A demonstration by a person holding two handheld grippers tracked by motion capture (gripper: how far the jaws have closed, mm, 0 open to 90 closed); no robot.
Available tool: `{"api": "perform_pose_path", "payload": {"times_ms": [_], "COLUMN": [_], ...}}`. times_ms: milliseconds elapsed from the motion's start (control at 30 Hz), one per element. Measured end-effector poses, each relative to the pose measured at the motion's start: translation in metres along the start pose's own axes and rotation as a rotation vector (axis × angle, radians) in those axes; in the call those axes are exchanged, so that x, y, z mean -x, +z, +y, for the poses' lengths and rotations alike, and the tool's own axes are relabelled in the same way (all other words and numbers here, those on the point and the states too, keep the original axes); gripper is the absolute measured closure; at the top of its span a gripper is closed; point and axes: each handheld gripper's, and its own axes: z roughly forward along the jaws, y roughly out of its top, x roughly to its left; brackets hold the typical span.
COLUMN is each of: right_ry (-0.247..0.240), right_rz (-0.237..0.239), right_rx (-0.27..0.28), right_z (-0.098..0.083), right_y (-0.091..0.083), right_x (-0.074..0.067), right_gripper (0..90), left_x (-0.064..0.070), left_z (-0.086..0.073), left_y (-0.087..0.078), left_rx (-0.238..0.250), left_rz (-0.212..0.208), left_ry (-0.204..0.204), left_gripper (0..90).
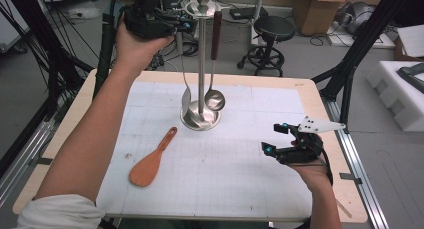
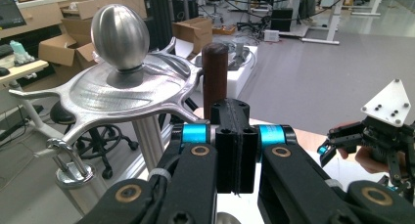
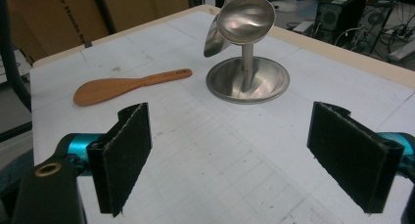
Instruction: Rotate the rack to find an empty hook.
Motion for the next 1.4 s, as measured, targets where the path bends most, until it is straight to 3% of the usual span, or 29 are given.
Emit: {"api": "perform_pose_path", "payload": {"times_ms": [100, 500, 1067, 1400], "right_ry": [-0.001, 0.0, -0.003, -0.007], "right_rz": [-0.001, -0.001, 0.0, 0.001], "right_rx": [-0.002, -0.001, 0.005, 0.007], "right_z": [-0.0001, -0.0001, 0.0005, 0.0008], "right_y": [0.0004, -0.0005, -0.0015, -0.0022], "right_x": [0.0003, 0.0003, -0.0003, -0.0002], "right_gripper": [15.9, 15.9, 15.9, 15.9], "left_x": [0.001, -0.0005, -0.0049, -0.0045], "left_z": [0.001, 0.0004, -0.0011, -0.0021], "left_y": [0.0, -0.0008, -0.0067, -0.0078], "left_rx": [-0.005, -0.005, -0.029, -0.018], "left_rz": [0.022, 0.025, 0.072, 0.059], "left_ry": [0.009, -0.001, -0.003, -0.004], "left_gripper": [89.7, 89.6, 89.7, 87.3]}}
